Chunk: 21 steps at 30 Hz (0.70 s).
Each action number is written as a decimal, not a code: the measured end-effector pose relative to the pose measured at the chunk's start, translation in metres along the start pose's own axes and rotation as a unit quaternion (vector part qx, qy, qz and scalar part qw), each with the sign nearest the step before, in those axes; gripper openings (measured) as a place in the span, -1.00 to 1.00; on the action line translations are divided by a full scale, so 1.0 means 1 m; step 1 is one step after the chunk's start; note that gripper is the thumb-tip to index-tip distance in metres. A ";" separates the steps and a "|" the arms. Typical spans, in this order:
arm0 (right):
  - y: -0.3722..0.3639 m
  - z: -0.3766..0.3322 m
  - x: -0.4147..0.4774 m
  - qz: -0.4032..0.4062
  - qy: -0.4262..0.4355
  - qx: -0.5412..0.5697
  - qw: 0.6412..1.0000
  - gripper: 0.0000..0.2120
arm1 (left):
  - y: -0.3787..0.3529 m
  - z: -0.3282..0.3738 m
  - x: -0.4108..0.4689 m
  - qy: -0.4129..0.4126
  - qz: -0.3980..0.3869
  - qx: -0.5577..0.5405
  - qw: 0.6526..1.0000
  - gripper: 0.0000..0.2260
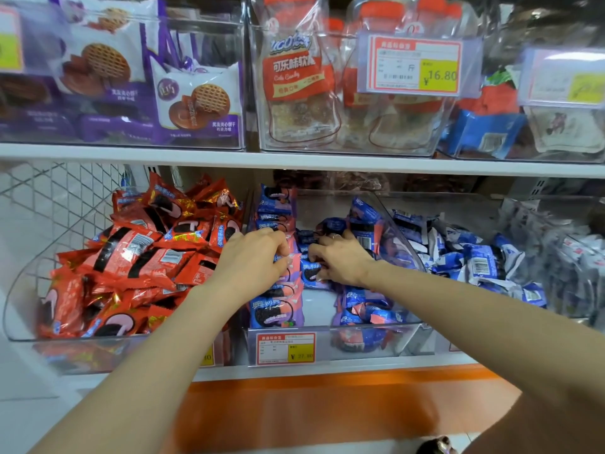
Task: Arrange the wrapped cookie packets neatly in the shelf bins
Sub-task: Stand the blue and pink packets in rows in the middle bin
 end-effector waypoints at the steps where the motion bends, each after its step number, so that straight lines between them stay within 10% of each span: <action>1: 0.000 -0.002 -0.002 -0.005 0.000 -0.006 1.000 -0.61 | 0.000 0.000 0.000 0.001 -0.002 0.002 1.000 -0.89; 8: 0.054 0.035 -0.023 0.068 -0.077 -0.002 0.995 -0.63 | -0.002 0.004 -0.003 -0.017 -0.017 -0.043 0.999 -0.94; 14: 0.052 0.063 -0.047 -0.035 -0.149 -0.179 0.972 -0.52 | -0.017 0.016 0.001 -0.032 -0.058 -0.125 0.990 -0.88; 21: 0.078 0.060 -0.063 0.137 -0.148 -0.078 0.976 -0.69 | -0.027 0.014 0.009 0.107 -0.131 -0.370 0.914 -0.89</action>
Point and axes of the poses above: each hand's wrist, its own x-axis towards the middle knuckle, its own y-axis out of the back of the hand, z = x × y, the point moved 7 cm from there along x, towards the middle knuckle, and after that the axes turned 13 degrees about y, right-handed, at the moved point
